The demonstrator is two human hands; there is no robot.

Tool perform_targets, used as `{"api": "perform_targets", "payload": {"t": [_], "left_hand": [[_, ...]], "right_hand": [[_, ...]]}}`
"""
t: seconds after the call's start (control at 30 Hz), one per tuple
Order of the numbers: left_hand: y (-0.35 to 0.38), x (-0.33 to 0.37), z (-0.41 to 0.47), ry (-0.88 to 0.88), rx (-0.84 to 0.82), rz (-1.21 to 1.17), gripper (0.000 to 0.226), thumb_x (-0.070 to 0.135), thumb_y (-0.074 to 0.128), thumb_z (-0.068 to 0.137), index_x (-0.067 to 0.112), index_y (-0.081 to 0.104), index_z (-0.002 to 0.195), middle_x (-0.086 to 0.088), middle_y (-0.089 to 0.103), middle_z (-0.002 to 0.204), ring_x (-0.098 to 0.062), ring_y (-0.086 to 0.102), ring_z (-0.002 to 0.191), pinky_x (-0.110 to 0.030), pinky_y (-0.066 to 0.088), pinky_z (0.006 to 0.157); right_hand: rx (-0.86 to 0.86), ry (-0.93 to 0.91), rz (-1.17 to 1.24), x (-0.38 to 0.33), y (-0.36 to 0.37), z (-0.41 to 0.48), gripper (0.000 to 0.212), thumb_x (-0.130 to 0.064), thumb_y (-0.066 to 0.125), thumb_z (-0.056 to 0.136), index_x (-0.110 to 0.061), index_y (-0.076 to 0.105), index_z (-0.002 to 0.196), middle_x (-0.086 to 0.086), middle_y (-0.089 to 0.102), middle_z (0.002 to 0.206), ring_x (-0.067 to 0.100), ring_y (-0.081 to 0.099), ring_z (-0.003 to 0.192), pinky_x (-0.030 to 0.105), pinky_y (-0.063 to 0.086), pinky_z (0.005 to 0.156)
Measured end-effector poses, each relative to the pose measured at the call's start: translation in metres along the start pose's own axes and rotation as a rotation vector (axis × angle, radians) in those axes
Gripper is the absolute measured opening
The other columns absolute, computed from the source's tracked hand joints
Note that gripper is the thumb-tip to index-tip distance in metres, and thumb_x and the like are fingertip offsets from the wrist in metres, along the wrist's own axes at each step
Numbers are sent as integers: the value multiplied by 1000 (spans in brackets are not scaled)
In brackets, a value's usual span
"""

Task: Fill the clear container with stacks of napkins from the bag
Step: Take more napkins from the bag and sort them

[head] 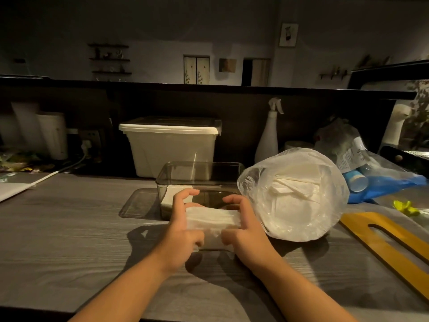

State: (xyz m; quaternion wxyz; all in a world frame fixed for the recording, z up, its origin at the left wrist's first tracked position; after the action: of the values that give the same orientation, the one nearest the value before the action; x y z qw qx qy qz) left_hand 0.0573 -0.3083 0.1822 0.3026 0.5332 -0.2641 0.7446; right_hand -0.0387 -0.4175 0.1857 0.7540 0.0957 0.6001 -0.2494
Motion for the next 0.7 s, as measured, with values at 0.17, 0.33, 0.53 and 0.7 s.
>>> {"api": "perform_targets", "payload": {"t": [0.17,0.33,0.53,0.7], "left_hand": [[-3,0,0,6,-14,56,88,-18,58,70,44,34,128,-10,51,119,-30,55,104,-22,53,65],[3,-1,1,-27,-37,42,87,-20,60,73,41,33,129,-15,48,121,-31,60,103,-27,57,70],[2,2,-1,-32,-53,43,90,-10,58,61,44,32,129,-13,42,119,-31,54,103,-22,54,67],[-2,-1,1,-2,31,58,85,-28,48,74,42,38,121,-19,46,111,-26,53,82,-27,48,60]], "right_hand": [[32,-12,9,-1,-4,2,75,-13,60,54,-38,45,123,-6,54,118,12,54,107,19,53,71],[23,49,36,6,-7,1,77,-11,60,55,-39,43,125,-5,53,124,18,54,111,21,56,73],[-18,50,59,4,-5,-1,82,-7,57,52,-43,48,125,-12,59,123,16,55,115,35,56,90],[58,69,53,7,-10,0,67,-2,60,64,-36,48,121,5,54,119,21,57,105,19,53,67]]}}
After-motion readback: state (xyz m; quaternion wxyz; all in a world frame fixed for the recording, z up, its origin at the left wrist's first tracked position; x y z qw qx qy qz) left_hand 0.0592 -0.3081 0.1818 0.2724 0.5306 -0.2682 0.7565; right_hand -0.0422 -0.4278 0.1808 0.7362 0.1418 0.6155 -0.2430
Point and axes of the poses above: each hand's wrist, its own z-axis towards the middle knuckle, its own y-axis out of the palm, x = y × z, the point moved 6 cm from there along z, towards the middle knuckle
